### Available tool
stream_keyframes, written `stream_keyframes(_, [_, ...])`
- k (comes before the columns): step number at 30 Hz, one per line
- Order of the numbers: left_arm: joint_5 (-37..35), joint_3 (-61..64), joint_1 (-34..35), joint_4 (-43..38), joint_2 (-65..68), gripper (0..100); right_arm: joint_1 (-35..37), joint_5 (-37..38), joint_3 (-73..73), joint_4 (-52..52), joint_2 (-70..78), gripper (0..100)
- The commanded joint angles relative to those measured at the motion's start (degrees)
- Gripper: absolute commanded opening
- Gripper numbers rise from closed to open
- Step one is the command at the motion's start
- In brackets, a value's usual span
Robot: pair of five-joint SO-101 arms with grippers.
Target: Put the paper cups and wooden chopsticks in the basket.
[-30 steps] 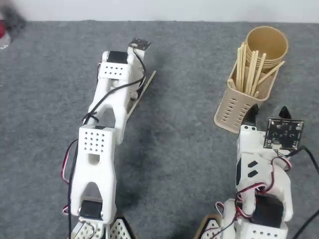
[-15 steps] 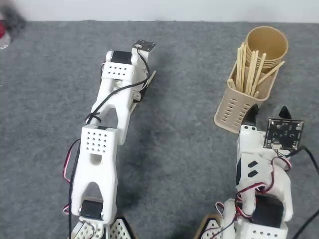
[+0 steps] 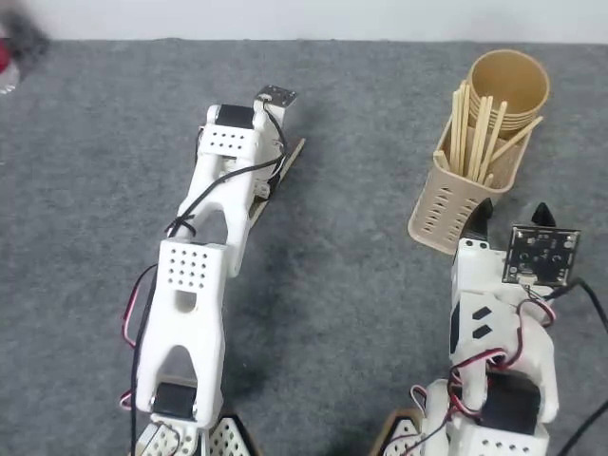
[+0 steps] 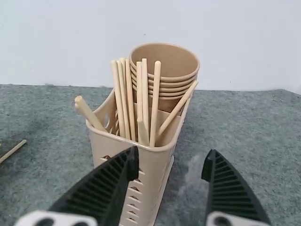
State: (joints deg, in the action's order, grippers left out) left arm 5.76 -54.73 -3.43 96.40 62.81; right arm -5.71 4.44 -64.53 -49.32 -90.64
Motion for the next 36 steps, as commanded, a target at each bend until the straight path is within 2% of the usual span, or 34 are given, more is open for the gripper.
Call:
stream_keyframes(1, [0.09, -4.97, -0.44, 1.76, 1.32, 1, 0.4, -0.62, 0.26, 0.84, 0.48, 22.3])
stream_keyframes(12, [0.0, -10.95, -0.44, 4.13, 2.81, 2, 0.4, -0.62, 0.26, 0.92, 0.48, 22.3])
stream_keyframes(30, [0.0, -8.4, -4.66, 4.22, 2.81, 1, 0.4, -0.62, 0.26, 1.01, 0.48, 22.3])
stream_keyframes(34, [-3.08, -9.36, -4.75, 4.22, 2.81, 2, 0.4, -0.62, 0.26, 1.1, 0.48, 22.3])
stream_keyframes(36, [-3.69, -9.71, -4.75, 4.22, 2.73, 6, 0.4, -0.62, 0.26, 1.1, 0.48, 22.3])
